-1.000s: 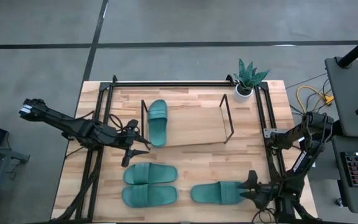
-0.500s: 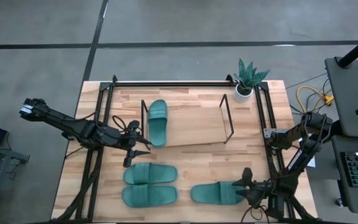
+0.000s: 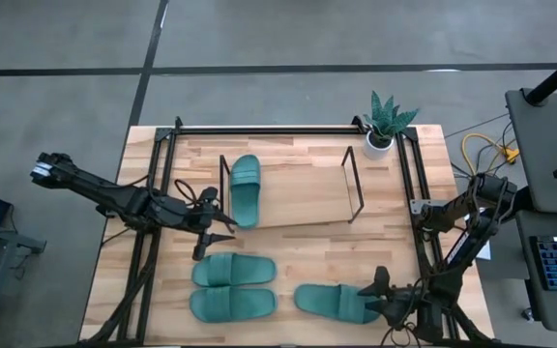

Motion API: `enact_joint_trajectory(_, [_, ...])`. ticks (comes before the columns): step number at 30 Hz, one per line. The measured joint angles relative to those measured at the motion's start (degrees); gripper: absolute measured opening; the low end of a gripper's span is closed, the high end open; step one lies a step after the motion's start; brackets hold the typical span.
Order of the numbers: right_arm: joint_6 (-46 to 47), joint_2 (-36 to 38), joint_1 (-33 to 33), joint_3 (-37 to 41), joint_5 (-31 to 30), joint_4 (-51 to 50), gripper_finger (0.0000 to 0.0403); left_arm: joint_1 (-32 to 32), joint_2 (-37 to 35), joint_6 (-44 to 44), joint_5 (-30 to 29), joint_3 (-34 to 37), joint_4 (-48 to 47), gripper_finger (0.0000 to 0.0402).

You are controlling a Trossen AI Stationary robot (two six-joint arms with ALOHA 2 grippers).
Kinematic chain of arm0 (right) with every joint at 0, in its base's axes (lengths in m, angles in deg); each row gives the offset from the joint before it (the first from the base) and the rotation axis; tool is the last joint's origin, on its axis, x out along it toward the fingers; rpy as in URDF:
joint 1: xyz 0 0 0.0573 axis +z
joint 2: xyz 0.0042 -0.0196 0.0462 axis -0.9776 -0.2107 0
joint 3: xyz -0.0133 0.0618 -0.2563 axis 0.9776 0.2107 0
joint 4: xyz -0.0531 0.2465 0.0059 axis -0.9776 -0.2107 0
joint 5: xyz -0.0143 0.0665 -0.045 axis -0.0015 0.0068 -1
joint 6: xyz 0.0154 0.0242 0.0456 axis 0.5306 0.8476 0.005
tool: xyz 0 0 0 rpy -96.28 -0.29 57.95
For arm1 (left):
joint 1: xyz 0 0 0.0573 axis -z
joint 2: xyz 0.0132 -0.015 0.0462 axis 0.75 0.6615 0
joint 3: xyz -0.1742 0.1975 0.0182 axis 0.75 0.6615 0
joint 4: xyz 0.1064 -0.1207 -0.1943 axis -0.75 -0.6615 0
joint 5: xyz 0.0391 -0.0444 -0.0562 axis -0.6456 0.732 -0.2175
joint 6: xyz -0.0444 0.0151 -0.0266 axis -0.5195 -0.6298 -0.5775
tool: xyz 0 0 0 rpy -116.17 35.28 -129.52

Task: Pick and place slides into the shelf
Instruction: Put the green slipper on the shelf

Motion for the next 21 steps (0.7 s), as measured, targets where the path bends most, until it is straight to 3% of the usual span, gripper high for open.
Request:
enact_joint_trajectory(14, [1.2, -1.1, -7.2, 0.0, 1.3, 2.0, 0.0201, 0.0, 2.9, 0.2, 0.1, 0.0, -0.1, 0.0162])
enact_joint_trajectory(21, [-1.7, -5.0, -9.3, 0.0, 5.4, 9.4, 0.0201, 0.0, 4.0, 0.2, 0.1, 0.0, -0.4, 0.0162])
